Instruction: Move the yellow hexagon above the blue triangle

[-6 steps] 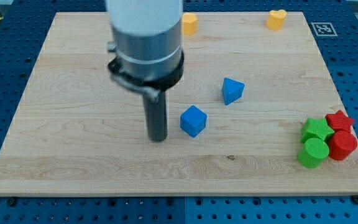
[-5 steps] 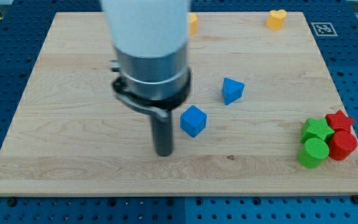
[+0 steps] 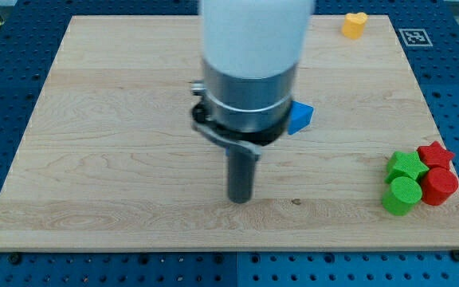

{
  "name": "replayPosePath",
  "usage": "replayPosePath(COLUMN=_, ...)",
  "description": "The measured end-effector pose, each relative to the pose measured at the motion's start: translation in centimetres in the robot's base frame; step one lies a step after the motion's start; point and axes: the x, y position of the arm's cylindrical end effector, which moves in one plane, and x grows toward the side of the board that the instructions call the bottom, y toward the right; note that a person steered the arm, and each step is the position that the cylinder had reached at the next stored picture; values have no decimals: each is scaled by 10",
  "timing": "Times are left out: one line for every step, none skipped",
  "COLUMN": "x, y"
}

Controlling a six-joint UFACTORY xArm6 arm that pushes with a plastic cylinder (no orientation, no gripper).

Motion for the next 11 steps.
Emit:
replayPosePath(x=-32, y=-8)
replayPosePath(x=-71, y=15)
replayPosePath(x=-97, y=46)
replayPosePath(x=-90, y=36)
replayPosePath(x=-89, y=-14)
replayPosePath(x=-139, y=-60)
replayPosePath(x=-218, y=-70)
replayPosePath(x=-284, y=-67)
replayPosePath(x=-324, y=-32)
replayPosePath(x=-340, y=-3)
replayPosePath(x=-346, y=23)
